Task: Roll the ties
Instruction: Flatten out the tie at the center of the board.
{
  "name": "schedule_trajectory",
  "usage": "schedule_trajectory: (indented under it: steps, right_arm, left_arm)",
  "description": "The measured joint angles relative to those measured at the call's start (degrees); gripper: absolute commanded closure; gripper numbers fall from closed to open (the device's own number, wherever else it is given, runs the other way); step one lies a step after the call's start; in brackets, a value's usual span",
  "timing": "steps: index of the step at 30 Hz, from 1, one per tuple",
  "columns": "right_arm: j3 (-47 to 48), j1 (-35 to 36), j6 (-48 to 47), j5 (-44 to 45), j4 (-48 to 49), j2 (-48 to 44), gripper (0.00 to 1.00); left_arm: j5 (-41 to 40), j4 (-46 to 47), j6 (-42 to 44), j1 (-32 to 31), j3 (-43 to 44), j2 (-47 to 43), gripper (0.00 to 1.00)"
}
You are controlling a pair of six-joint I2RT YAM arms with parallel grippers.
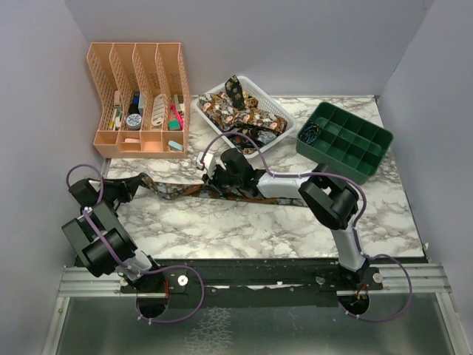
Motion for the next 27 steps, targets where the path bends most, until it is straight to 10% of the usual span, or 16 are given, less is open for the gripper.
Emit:
schedule_trajectory:
  steps: [7,14,27]
  right_arm:
    - [1.1,0.0,3.0,7.4,2.0,3.9,0.74]
    - [1.0,0.0,3.5,7.2,2.0,4.4,0.49]
    - [5.6,0.0,-2.5,1.7,-8.6,4.5,0.3]
  left_arm:
    - [-2.2,0.1,-0.4,1.6,-1.6,1.7,0.61]
    - [-2.9,-0.1,-0.9,4.7,-3.0,3.0,0.36]
    - [-3.1,-13.2,7.7,6.5,2.1,2.7,0.28]
